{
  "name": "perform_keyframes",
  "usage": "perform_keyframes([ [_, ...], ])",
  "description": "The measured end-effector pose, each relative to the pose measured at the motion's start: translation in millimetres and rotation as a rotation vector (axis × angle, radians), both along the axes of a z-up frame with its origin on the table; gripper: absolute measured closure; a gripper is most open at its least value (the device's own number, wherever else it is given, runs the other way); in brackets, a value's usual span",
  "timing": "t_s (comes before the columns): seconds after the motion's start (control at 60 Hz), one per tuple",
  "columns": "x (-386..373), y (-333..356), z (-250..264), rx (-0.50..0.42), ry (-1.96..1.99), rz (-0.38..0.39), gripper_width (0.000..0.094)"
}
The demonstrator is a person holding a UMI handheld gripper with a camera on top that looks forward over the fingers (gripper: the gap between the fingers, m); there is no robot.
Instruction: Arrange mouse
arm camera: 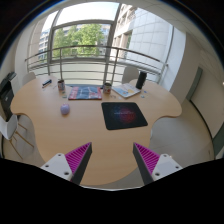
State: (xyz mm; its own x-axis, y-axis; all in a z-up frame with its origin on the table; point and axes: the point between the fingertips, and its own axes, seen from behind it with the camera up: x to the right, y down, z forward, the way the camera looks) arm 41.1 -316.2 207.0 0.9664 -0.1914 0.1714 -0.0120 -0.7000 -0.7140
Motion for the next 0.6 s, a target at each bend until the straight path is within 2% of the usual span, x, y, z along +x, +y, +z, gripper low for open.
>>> perform_keyframes([
  [0.15,-6.9,-13.2,-13.2,-0.031,-0.023,-0.032,0.0086],
  [0.4,-83.5,-37.7,-82.3,-0.086,0.0,-0.084,0.009],
  [0.517,-143.4,-16.5,-108.4,-0.076,0.035,-0.061,0.0084],
  [0.6,-184.0,22.2,-121.6,-0.03,0.071,-0.018,0.0086],
])
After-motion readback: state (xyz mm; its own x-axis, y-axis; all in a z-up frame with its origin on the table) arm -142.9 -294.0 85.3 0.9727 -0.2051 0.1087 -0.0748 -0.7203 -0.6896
